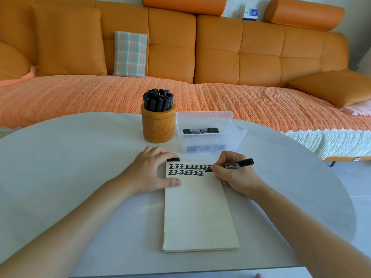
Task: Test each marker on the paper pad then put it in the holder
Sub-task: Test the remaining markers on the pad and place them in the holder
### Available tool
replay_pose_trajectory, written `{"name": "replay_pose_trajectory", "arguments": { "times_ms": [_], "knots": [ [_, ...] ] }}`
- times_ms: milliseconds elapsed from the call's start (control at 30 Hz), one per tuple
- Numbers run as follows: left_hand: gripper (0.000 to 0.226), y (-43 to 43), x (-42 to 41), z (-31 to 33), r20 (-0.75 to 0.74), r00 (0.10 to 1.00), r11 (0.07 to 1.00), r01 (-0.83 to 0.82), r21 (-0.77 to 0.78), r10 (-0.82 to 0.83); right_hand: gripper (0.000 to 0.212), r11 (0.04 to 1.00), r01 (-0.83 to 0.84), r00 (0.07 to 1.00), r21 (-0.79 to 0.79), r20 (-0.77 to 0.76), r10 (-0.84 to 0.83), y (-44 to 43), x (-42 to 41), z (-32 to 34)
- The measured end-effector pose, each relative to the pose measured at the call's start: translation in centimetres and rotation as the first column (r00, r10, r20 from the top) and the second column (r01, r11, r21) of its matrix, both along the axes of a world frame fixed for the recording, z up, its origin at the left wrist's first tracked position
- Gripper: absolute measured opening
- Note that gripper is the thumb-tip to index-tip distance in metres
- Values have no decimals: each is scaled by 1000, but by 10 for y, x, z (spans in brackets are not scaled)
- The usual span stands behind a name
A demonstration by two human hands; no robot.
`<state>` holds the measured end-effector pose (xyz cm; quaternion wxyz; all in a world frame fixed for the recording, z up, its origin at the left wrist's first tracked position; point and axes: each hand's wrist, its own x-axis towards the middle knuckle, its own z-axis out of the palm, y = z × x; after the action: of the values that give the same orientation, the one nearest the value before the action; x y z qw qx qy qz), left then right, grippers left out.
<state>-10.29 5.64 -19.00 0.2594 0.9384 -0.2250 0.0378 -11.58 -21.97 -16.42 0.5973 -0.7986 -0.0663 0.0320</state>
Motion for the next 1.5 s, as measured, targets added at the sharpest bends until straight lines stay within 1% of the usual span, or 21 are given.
{"name": "replay_pose_trajectory", "arguments": {
  "times_ms": [267, 433, 533, 733, 867, 1133, 1267, 1500],
  "knots": [
    [85, 0, 0, 0, -13, 1000, 1000, -2, 28, 2, 25, 999, -22, 1000, -32, 17, 22, 0, 2, -5],
    [85, -1, 0, 1, -20, 1000, 1000, -3, 31, 4, 25, 993, -17, 998, -117, 65, 25, 2, 2, -6],
    [86, 0, 0, 1, -34, 999, 999, -3, 36, 5, 26, 990, -17, 997, -142, 73, 28, 1, 2, -6],
    [87, 0, 0, 1, -28, 1000, 999, -3, 37, 4, 24, 989, -24, 996, -148, 83, 36, -1, 1, -6],
    [86, 0, 0, 0, -29, 1000, 999, 0, 36, 1, 25, 989, -73, 994, -128, 67, 82, -2, 2, -5],
    [84, 1, 1, -1, -24, 1000, 999, 3, 34, -2, 24, 991, -63, 995, -119, 74, 73, -1, 3, -6],
    [85, 1, 1, -1, -25, 1000, 999, -1, 32, 2, 23, 991, -54, 992, -124, 104, 67, -1, 2, -7],
    [86, 1, 0, 0, -20, 1000, 1000, 0, 27, 1, 24, 990, -89, 992, -111, 79, 99, -1, 2, -7]
  ]
}}
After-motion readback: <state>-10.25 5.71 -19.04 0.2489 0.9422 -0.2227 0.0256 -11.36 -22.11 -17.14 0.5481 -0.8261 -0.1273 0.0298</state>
